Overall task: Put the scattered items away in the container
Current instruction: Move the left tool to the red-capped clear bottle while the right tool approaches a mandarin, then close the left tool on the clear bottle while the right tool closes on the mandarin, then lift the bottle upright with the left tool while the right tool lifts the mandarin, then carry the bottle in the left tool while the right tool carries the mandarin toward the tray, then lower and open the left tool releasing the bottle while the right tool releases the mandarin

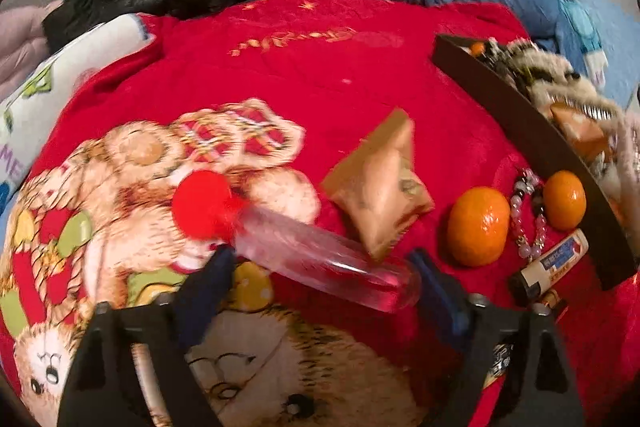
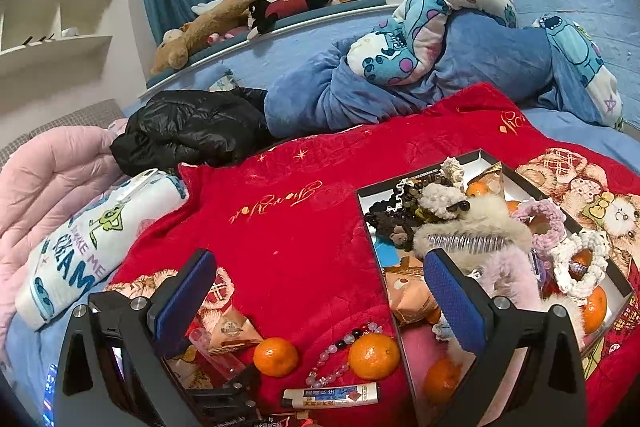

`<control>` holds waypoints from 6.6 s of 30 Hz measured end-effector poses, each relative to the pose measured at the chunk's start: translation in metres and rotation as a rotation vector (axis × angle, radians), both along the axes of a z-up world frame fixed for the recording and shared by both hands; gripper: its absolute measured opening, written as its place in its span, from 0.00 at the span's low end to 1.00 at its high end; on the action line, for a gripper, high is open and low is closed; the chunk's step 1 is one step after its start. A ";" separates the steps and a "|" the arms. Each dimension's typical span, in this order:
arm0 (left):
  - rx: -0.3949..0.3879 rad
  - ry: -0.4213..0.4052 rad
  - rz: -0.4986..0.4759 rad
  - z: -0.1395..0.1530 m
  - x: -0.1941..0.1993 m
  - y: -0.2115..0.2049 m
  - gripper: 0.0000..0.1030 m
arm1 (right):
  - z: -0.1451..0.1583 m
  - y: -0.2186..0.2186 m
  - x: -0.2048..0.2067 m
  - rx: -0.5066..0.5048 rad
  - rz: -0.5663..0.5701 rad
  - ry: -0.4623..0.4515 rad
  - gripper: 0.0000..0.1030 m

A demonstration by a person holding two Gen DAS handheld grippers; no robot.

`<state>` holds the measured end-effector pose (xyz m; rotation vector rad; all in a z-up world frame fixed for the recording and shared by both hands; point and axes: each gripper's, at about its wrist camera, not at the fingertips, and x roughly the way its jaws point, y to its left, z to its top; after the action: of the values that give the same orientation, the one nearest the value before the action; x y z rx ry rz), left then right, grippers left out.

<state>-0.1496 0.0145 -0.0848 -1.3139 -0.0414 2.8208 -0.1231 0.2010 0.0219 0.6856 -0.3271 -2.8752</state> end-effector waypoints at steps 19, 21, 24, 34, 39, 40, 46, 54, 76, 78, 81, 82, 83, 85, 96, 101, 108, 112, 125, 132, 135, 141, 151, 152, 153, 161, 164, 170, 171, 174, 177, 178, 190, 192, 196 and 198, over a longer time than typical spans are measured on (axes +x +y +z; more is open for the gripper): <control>0.229 0.043 0.055 0.008 0.047 -0.078 0.26 | -0.012 -0.026 0.007 0.074 0.085 -0.027 1.00; 0.229 0.038 0.051 0.008 0.048 -0.080 0.26 | -0.018 -0.030 0.005 0.067 0.098 -0.047 1.00; 0.217 0.029 0.050 0.005 0.049 -0.079 0.26 | -0.032 -0.042 -0.003 0.082 0.134 -0.101 0.97; 0.240 0.006 0.041 -0.006 0.041 -0.080 0.26 | -0.084 -0.076 -0.024 0.268 0.191 -0.325 0.70; 0.195 -0.003 0.036 -0.006 0.040 -0.075 0.26 | -0.096 -0.083 -0.036 0.289 0.208 -0.346 0.68; 0.185 -0.001 0.036 -0.006 0.040 -0.074 0.26 | -0.096 -0.084 -0.038 0.294 0.212 -0.341 0.67; 0.184 0.012 0.035 -0.006 0.041 -0.075 0.26 | -0.096 -0.092 -0.039 0.334 0.232 -0.325 0.64; 0.213 0.032 0.035 -0.002 0.046 -0.078 0.26 | -0.099 -0.087 -0.041 0.299 0.238 -0.336 0.36; 0.206 0.204 0.037 0.041 0.088 -0.099 0.25 | -0.068 -0.080 -0.014 0.243 0.225 -0.226 0.35; 0.207 0.222 0.039 0.047 0.091 -0.101 0.24 | -0.063 -0.080 -0.011 0.239 0.228 -0.209 0.35; 0.209 0.251 0.043 0.057 0.096 -0.102 0.24 | -0.057 -0.079 -0.007 0.230 0.229 -0.195 0.35; 0.207 0.257 0.043 0.059 0.097 -0.103 0.24 | -0.056 -0.079 -0.007 0.226 0.229 -0.195 0.35; 0.206 0.262 0.044 0.060 0.098 -0.103 0.24 | -0.056 -0.078 -0.007 0.222 0.230 -0.197 0.35; 0.205 0.282 0.040 0.061 0.100 -0.103 0.24 | -0.057 -0.077 -0.008 0.215 0.229 -0.205 0.35; 0.203 0.312 0.047 0.058 0.095 -0.102 0.24 | -0.054 -0.070 -0.008 0.196 0.219 -0.209 0.35; 0.187 0.341 0.055 0.064 0.101 -0.103 0.24 | -0.051 -0.071 -0.007 0.197 0.228 -0.203 0.35; 0.184 0.392 0.048 0.085 0.116 -0.105 0.22 | -0.046 -0.072 -0.002 0.188 0.239 -0.186 0.35; 0.175 0.395 0.042 0.090 0.121 -0.101 0.21 | -0.045 -0.073 0.000 0.184 0.242 -0.179 0.35; 0.175 0.350 0.050 0.082 0.118 -0.097 0.21 | -0.039 -0.070 0.006 0.175 0.249 -0.167 0.35; 0.178 0.373 0.031 0.092 0.125 -0.094 0.21 | -0.036 -0.069 0.008 0.169 0.249 -0.159 0.35; 0.182 0.380 0.024 0.097 0.127 -0.091 0.21 | -0.035 -0.069 0.010 0.167 0.250 -0.155 0.35; 0.194 0.392 0.004 0.106 0.130 -0.078 0.21 | -0.032 -0.066 0.014 0.169 0.250 -0.143 0.35; 0.231 0.428 -0.090 0.135 0.128 -0.019 0.21 | -0.016 -0.030 0.029 0.153 0.209 -0.099 0.35; 0.234 0.430 -0.105 0.138 0.127 -0.010 0.21 | -0.014 -0.023 0.031 0.150 0.199 -0.097 0.35; 0.241 0.436 -0.117 0.141 0.127 -0.001 0.21 | -0.013 -0.015 0.034 0.147 0.190 -0.095 0.35; 0.275 0.440 -0.237 0.158 0.129 0.071 0.21 | -0.001 0.053 0.055 0.122 0.098 -0.077 0.35; 0.282 0.432 -0.277 0.160 0.130 0.099 0.21 | -0.001 0.079 0.064 0.114 0.062 -0.078 0.35; 0.306 0.437 -0.323 0.169 0.129 0.143 0.21 | -0.005 0.120 0.080 0.107 0.010 -0.095 0.35; 0.310 0.441 -0.330 0.171 0.130 0.148 0.21 | -0.006 0.126 0.082 0.103 0.001 -0.096 0.35; 0.316 0.450 -0.345 0.178 0.129 0.163 0.21 | -0.005 0.142 0.087 0.088 -0.018 -0.097 0.35; 0.312 0.464 -0.355 0.186 0.126 0.175 0.21 | -0.005 0.152 0.084 0.065 -0.020 -0.105 0.35; 0.302 0.474 -0.354 0.190 0.125 0.178 0.21 | -0.004 0.154 0.083 0.059 -0.019 -0.106 0.35; 0.255 0.526 -0.313 0.229 0.059 0.191 0.21 | 0.018 0.168 0.030 0.002 -0.007 -0.105 0.35; 0.243 0.516 -0.305 0.232 0.042 0.191 0.21 | 0.022 0.169 0.013 0.022 -0.002 -0.117 0.35; 0.171 0.495 -0.300 0.231 0.002 0.196 0.21 | 0.028 0.163 -0.023 0.072 -0.016 -0.140 0.36; 0.175 0.470 -0.289 0.228 -0.016 0.196 0.21 | 0.029 0.161 -0.043 0.071 -0.001 -0.160 0.36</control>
<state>-0.1660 0.2107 0.1431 -0.5512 -0.0771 2.7172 -0.1663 0.3622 0.0506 0.9310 -0.2469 -2.8515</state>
